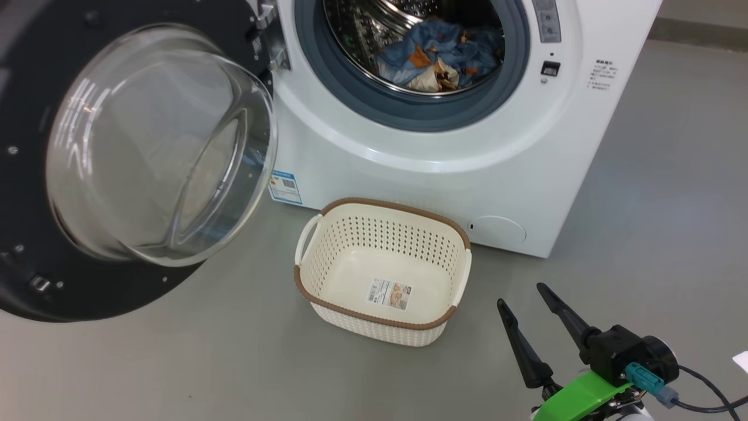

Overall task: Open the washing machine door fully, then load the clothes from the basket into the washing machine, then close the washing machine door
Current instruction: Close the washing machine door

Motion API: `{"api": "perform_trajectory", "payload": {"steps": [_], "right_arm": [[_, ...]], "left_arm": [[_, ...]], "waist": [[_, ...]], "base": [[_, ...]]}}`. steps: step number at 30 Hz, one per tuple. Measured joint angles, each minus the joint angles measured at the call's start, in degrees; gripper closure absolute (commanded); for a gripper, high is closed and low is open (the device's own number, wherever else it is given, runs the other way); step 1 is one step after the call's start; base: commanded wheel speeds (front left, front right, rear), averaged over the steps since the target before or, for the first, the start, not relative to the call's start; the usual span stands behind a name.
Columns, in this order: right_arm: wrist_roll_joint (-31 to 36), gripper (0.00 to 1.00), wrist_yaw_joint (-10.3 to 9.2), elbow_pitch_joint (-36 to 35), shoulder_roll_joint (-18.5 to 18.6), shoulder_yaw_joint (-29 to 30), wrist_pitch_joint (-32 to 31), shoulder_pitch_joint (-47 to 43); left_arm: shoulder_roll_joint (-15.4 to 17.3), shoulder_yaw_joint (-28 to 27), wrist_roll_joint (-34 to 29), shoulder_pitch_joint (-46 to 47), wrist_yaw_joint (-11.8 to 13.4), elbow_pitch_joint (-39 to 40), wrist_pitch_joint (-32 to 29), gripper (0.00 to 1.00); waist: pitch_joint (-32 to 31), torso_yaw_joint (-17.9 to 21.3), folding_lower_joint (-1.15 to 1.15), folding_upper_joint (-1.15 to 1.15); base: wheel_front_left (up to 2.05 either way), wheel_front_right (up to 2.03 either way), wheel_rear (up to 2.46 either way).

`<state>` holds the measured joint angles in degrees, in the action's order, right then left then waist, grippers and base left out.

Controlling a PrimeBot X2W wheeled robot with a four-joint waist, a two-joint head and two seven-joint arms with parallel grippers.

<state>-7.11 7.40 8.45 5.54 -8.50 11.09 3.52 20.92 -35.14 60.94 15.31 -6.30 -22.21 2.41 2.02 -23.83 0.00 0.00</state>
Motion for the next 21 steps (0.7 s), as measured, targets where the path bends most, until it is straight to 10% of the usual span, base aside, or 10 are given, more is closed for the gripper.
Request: {"api": "perform_trajectory", "payload": {"steps": [21], "right_arm": [[0.08,0.00,0.00,-4.83,2.69,0.62,-3.02,1.41]], "left_arm": [[2.58,-5.02,18.13,13.42,0.67,-16.44,-17.04,1.00]], "waist": [[7.73,4.66,0.00,0.00]], "base": [[0.00,0.00,0.00]]}}
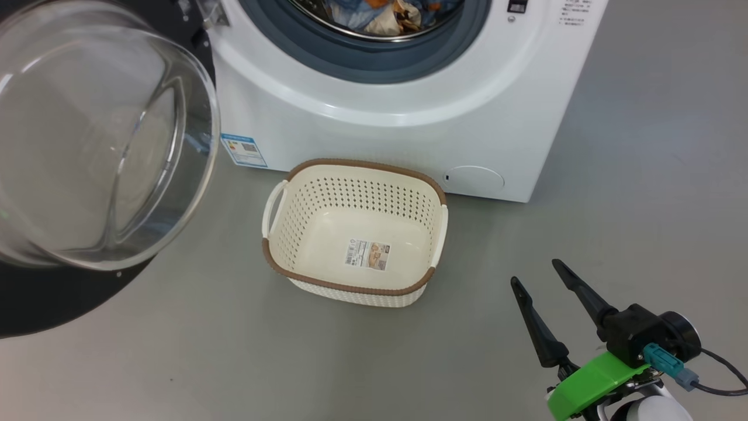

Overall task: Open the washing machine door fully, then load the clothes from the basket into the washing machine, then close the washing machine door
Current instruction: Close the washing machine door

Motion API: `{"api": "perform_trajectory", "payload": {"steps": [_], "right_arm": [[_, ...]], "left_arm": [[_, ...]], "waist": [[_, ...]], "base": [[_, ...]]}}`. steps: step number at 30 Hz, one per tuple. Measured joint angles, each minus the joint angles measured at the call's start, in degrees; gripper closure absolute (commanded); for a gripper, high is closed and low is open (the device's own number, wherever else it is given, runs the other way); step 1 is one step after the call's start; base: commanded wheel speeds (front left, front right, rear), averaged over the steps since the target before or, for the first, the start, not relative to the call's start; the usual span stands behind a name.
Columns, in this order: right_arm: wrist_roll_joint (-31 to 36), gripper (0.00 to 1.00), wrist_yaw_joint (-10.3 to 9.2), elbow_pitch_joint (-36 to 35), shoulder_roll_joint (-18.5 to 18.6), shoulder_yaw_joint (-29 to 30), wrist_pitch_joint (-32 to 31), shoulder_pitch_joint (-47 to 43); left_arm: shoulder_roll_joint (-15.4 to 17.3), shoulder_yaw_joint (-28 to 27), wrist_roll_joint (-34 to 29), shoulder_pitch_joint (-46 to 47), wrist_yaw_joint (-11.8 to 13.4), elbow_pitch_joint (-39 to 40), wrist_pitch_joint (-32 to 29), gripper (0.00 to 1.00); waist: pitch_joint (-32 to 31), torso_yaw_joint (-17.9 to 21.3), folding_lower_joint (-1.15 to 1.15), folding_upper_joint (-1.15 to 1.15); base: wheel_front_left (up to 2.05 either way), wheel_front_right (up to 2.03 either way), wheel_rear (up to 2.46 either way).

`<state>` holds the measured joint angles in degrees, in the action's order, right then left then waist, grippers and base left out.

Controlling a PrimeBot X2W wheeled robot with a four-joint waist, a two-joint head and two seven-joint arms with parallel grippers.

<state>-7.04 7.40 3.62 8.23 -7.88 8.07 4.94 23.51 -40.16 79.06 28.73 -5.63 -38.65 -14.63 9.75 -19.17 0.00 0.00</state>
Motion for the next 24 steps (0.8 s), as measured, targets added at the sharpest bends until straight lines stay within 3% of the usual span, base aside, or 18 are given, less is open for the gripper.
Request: {"api": "perform_trajectory", "payload": {"steps": [16,24], "right_arm": [[-0.01,0.00,0.00,-1.14,0.85,0.49,-0.93,0.94],[-0.15,0.00,0.00,-1.05,0.80,0.33,-0.99,0.96]], "left_arm": [[-0.10,1.11,1.80,2.33,-0.68,-1.16,-1.53,1.00],[-0.26,1.61,3.45,2.25,-0.76,0.00,-6.44,1.00]], "waist": [[1.86,2.01,0.00,0.00],[1.50,2.25,0.00,0.00]], "base": [[0.00,0.00,0.00],[0.00,0.00,0.00]]}}
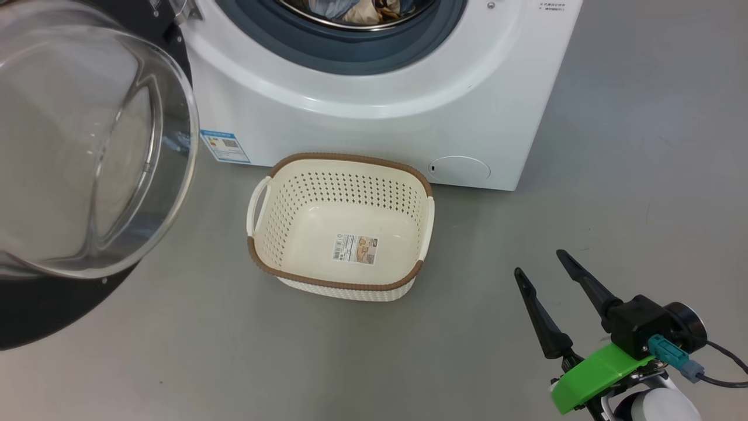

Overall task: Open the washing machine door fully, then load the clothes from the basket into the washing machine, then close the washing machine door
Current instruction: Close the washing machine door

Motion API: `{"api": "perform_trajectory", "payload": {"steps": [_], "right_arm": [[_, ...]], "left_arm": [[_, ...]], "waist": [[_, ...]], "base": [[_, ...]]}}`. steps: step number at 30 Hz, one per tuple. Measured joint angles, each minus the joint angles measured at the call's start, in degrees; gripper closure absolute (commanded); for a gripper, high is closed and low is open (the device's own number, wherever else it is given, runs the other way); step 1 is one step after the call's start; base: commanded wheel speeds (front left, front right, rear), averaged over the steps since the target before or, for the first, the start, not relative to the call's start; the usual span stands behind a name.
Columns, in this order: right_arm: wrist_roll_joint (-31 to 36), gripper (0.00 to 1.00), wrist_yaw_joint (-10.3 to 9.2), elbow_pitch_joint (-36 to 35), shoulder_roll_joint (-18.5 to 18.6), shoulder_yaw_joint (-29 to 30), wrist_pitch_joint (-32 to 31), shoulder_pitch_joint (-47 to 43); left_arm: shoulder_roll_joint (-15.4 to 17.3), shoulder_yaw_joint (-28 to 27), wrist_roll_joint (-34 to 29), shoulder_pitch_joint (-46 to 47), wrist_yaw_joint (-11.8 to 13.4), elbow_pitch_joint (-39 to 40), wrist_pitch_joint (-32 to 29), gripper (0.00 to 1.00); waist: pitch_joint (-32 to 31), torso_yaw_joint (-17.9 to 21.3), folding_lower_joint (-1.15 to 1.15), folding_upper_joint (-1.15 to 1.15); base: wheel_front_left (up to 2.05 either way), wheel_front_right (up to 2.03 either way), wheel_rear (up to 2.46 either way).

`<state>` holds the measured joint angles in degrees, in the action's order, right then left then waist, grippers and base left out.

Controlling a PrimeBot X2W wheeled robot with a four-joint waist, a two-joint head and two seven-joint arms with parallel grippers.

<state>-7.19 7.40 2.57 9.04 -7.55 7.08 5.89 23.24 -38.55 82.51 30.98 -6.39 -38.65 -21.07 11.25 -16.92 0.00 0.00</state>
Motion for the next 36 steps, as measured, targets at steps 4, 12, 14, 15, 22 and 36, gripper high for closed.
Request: {"api": "perform_trajectory", "payload": {"steps": [4,12,14,15,22,36], "right_arm": [[-0.01,0.00,0.00,0.26,-0.03,-0.09,0.00,-0.01],[-0.43,0.00,0.00,1.53,-0.25,-0.71,0.08,-0.01],[-0.44,0.00,0.00,1.82,-0.47,-0.80,0.09,-0.01],[-0.44,0.00,0.00,1.96,-0.55,-0.84,0.10,-0.01],[-0.73,0.00,0.00,3.15,-1.47,-1.02,0.16,-0.03],[-2.57,0.00,0.00,5.24,-2.34,-1.00,1.72,-0.01]], "left_arm": [[0.00,0.34,0.94,-0.42,0.02,1.13,-3.58,1.00],[-0.79,2.68,3.71,-4.35,1.18,6.58,-12.95,1.00],[-1.25,3.42,4.91,-5.69,1.70,8.70,-16.29,1.00],[-1.71,3.69,5.83,-6.44,2.03,9.90,-17.92,1.00],[-4.39,6.13,10.33,-12.43,6.88,19.20,-28.36,1.00],[-9.42,11.51,15.37,-21.27,15.32,37.96,-39.44,1.00]], "waist": [[-0.36,-0.14,0.00,0.00],[-1.40,-0.92,0.00,0.00],[-1.71,-1.11,0.00,0.00],[-1.85,-1.19,0.00,0.00],[-2.54,-1.39,0.00,0.00],[-2.74,0.75,0.00,0.00]], "base": [[0.00,0.00,0.00],[0.00,0.00,0.00],[0.00,0.00,0.00],[0.00,0.00,0.00],[0.00,0.00,0.00],[0.00,0.00,0.00]]}}
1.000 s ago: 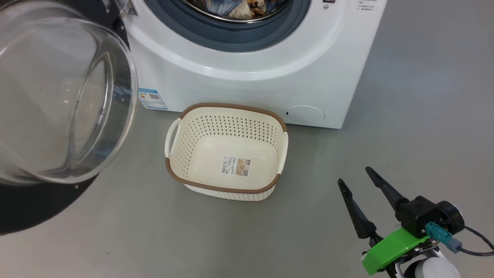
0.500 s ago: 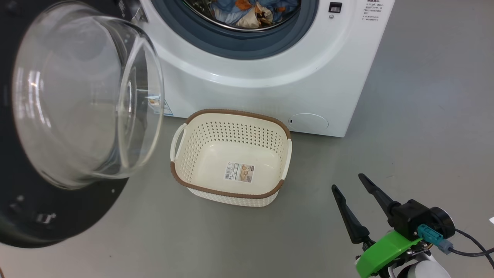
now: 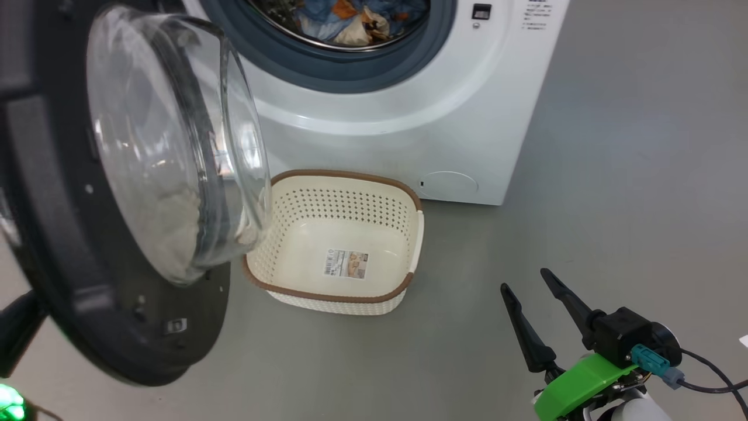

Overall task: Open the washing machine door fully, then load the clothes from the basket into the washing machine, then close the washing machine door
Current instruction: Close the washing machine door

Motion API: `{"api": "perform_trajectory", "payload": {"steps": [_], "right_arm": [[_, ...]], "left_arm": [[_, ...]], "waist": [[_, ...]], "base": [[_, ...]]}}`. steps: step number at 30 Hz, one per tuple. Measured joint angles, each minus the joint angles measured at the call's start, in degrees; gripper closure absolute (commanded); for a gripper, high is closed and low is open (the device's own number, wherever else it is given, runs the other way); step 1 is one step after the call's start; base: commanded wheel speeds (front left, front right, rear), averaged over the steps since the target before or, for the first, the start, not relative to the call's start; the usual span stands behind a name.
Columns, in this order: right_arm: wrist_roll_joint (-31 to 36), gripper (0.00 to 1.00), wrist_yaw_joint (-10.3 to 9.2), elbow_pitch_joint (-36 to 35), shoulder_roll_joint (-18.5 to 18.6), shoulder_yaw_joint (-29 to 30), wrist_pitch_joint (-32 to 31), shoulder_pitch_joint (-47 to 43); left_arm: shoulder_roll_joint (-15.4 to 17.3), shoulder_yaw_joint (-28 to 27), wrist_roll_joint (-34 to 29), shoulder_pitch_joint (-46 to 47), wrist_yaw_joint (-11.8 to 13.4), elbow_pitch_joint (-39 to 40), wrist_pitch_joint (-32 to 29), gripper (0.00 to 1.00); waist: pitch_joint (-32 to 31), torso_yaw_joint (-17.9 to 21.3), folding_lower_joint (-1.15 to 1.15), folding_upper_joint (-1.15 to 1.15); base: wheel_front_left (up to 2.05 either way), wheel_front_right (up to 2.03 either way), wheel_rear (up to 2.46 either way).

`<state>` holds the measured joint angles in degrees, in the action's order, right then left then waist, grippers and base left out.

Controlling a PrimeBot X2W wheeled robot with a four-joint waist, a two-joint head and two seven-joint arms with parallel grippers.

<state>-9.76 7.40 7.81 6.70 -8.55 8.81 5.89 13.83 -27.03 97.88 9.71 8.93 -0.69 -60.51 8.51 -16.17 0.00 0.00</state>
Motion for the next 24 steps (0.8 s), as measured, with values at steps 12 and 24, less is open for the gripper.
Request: {"api": "perform_trajectory", "payload": {"steps": [12,24], "right_arm": [[-0.26,0.00,0.00,2.71,-1.62,0.23,2.56,1.64],[-0.60,0.00,0.00,4.69,-2.57,0.62,4.43,2.95]], "left_arm": [[-2.25,3.43,1.12,0.43,3.75,6.86,-0.87,1.00],[-4.86,4.59,2.31,4.93,3.93,6.79,-0.34,1.00]], "waist": [[1.01,6.34,0.00,0.00],[2.11,15.10,0.00,0.00]], "base": [[0.00,0.00,0.00],[0.00,0.00,0.00]]}}
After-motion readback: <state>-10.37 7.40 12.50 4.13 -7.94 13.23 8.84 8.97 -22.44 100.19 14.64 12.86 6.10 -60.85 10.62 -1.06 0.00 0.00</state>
